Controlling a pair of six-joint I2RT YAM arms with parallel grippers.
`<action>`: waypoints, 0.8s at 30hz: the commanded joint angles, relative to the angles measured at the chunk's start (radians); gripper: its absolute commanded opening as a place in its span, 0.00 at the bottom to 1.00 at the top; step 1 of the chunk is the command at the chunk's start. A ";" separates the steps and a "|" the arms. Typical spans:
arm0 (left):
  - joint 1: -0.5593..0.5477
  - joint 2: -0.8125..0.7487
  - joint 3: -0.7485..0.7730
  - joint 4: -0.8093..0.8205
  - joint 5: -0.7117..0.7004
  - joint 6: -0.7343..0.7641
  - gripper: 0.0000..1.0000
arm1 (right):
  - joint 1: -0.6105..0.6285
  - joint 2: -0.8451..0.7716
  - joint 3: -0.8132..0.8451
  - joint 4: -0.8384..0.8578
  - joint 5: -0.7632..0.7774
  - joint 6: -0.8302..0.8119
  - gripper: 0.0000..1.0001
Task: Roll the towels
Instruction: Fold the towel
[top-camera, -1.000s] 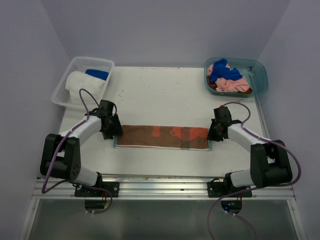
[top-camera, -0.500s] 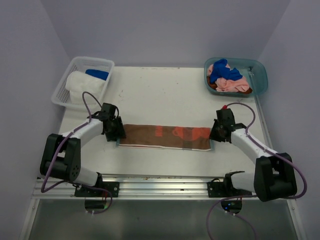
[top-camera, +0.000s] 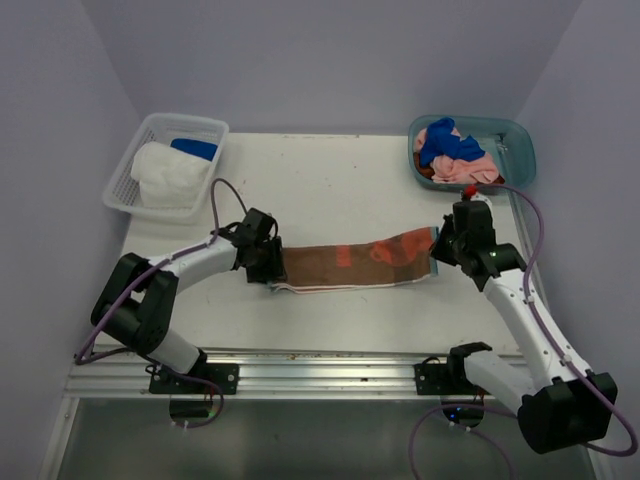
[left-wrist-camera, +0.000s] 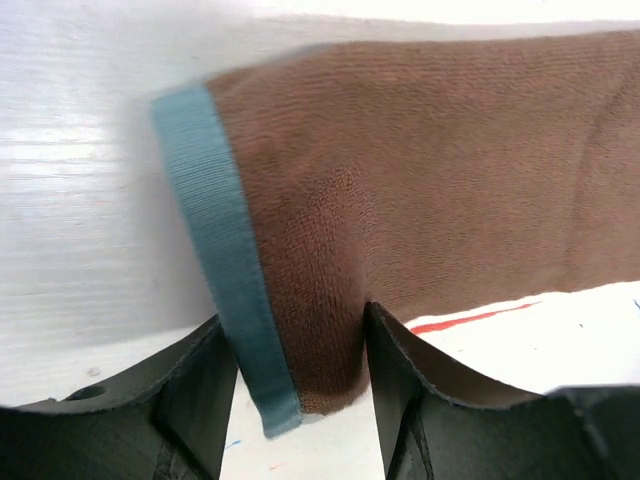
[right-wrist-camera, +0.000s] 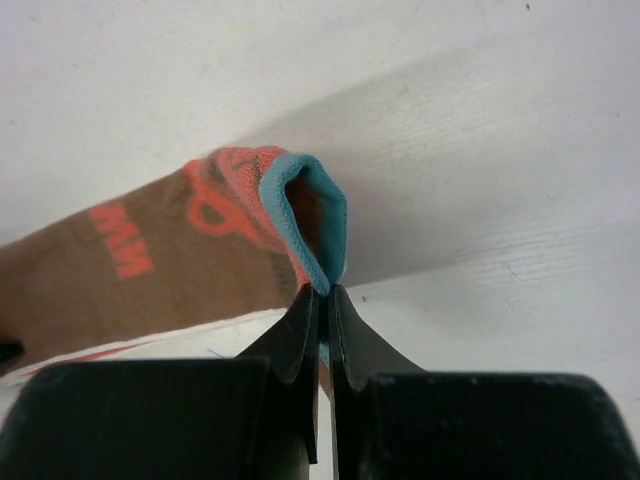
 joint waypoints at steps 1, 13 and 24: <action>0.003 -0.047 0.075 -0.088 -0.125 0.036 0.56 | 0.073 0.005 0.093 -0.022 -0.042 0.011 0.00; 0.217 -0.184 0.005 -0.136 -0.095 0.116 0.58 | 0.501 0.301 0.335 0.070 0.066 0.097 0.00; 0.220 -0.101 -0.094 -0.020 0.014 0.066 0.51 | 0.695 0.568 0.565 0.085 0.068 0.132 0.00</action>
